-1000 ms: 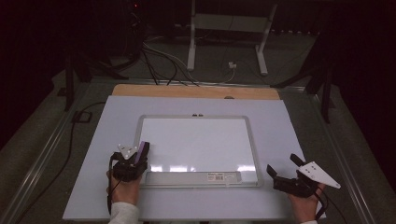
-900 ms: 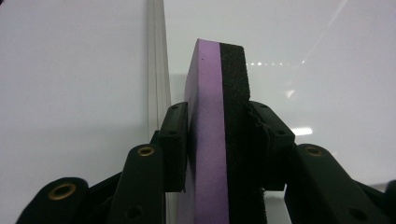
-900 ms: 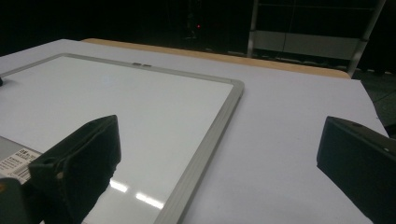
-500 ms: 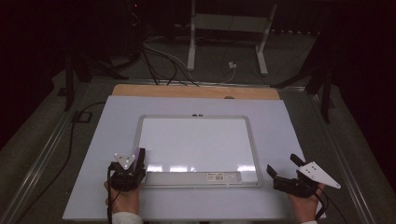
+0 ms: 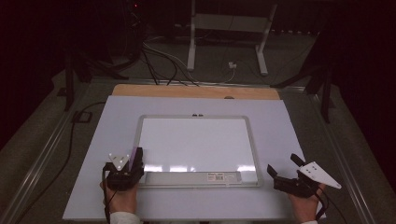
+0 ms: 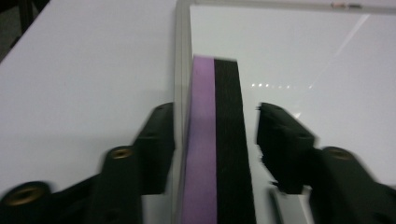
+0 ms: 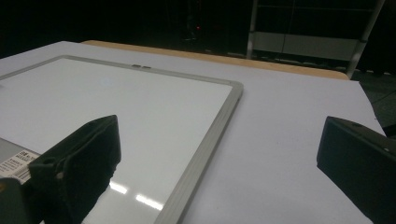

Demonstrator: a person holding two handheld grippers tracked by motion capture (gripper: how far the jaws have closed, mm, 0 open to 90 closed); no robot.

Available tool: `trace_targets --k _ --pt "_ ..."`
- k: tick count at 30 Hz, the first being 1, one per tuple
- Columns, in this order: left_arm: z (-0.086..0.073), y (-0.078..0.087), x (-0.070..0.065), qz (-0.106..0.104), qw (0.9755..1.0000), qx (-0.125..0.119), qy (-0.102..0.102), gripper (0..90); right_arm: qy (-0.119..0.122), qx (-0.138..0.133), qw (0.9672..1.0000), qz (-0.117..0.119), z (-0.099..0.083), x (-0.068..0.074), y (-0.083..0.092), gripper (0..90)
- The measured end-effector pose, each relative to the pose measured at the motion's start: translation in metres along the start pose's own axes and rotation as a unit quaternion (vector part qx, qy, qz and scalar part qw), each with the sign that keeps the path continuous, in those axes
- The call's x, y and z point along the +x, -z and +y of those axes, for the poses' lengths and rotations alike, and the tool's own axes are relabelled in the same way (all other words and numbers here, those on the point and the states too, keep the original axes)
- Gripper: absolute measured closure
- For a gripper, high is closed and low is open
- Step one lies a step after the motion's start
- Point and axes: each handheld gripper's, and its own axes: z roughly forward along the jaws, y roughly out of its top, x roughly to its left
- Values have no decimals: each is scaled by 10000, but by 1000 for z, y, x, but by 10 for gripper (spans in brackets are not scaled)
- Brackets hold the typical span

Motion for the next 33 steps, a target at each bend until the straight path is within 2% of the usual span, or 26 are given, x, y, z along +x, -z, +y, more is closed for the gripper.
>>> trace_targets --k 3,6,11,14,17,19,20,23,29,33 --pt "5 2 4 -115 9998 -176 -8 377 -1 -8 10000 -2 0 0 0 2" --pt "10 3 8 -338 9989 -328 -43 314 0 -15 10000 0 0 0 0 2" --pt "21 5 15 -614 9963 -581 -173 214 1 -22 10000 -10 0 0 1 2" --pt "28 6 22 -732 9941 -721 -350 166 -5 -22 10000 -13 0 0 1 2" --pt "33 6 30 -930 9908 -825 -536 148 -5 -18 10000 -9 0 0 1 2" --pt "36 5 36 -1108 9882 -883 -582 127 0 -16 10000 -2 0 0 1 2" --pt "36 4 39 -1211 9861 -925 -662 115 -3 -13 10000 1 0 0 1 2" --pt "37 1 47 -1396 9823 -973 -776 83 8 -8 10000 5 0 0 0 2" --pt "38 -1 55 -1587 9778 -1019 -917 25 18 -4 10000 23 0 1 0 2" --pt "35 -1 59 -1630 9760 -1118 -910 15 28 17 10000 36 0 2 -1 2"
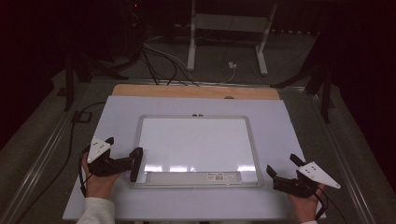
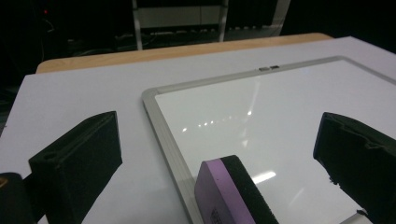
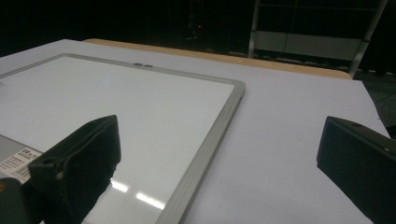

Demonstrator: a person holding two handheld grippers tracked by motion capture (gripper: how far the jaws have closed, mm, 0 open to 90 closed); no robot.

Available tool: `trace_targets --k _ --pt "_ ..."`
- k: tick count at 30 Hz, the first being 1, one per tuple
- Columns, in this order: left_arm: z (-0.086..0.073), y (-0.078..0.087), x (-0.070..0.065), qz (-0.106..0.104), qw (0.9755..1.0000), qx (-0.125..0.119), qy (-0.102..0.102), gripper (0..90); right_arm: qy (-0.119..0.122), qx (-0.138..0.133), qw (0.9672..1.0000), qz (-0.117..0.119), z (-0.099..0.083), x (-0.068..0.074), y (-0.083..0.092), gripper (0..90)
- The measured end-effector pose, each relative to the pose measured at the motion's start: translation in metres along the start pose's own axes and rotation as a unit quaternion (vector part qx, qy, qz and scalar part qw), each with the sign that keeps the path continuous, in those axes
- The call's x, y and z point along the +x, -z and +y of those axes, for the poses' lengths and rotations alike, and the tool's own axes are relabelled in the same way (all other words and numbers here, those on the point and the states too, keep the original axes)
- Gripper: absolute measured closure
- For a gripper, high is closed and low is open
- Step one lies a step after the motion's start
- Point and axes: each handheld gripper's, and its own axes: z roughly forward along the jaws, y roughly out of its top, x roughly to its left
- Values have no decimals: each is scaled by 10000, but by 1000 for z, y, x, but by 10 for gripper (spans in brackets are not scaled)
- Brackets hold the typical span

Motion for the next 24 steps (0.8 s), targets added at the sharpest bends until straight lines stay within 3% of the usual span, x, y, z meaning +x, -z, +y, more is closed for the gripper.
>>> trace_targets --k 9,16,24 --pt "-4 6 5 -27 9999 -118 -92 5 5 20 10000 21 0 -1 -1 2" --pt "-8 14 4 75 9995 -222 -210 5 9 70 10000 60 -1 -2 -3 2" --pt "-11 19 6 191 9991 -351 -130 5 -38 128 9999 78 -2 -2 -4 2"
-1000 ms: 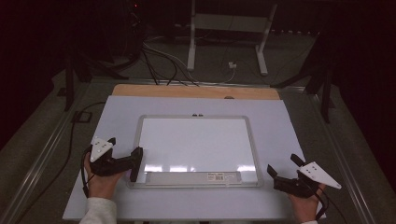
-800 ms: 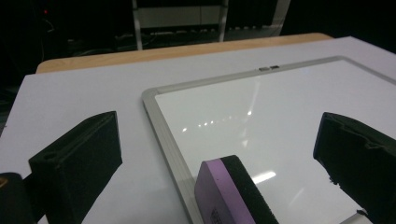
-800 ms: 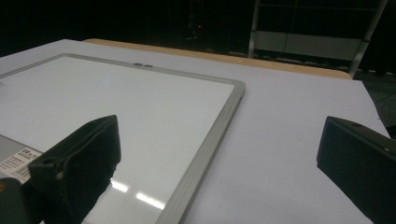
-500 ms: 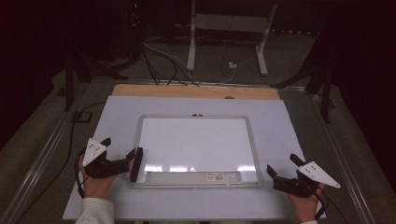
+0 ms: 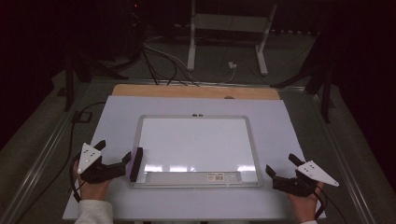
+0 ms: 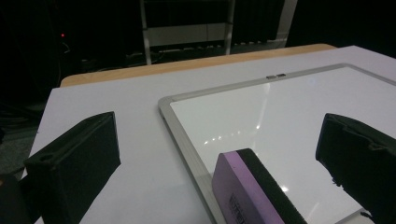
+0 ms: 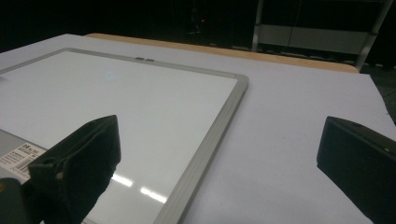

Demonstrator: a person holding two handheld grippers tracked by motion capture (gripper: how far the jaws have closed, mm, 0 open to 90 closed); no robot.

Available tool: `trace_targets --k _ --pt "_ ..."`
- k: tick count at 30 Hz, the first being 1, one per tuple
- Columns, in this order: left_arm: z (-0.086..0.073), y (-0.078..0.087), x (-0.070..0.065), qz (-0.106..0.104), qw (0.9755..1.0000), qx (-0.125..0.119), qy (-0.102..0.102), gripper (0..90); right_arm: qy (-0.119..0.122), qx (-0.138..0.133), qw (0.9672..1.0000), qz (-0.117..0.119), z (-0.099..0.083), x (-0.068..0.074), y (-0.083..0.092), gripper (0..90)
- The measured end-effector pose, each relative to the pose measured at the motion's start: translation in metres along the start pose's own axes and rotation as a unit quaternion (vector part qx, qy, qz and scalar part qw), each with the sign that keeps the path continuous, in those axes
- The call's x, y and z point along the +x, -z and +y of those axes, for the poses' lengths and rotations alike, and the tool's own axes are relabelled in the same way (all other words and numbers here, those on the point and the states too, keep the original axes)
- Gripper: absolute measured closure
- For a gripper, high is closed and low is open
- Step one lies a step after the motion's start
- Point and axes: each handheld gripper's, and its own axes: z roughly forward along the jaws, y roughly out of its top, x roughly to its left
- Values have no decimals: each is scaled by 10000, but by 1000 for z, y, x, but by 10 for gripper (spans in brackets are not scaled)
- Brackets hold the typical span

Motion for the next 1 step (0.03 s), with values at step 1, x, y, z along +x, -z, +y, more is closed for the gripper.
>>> trace_targets --k 1 --pt "0 0 0 15 10000 -2 6 5 -2 12 10000 5 0 0 -1 2"
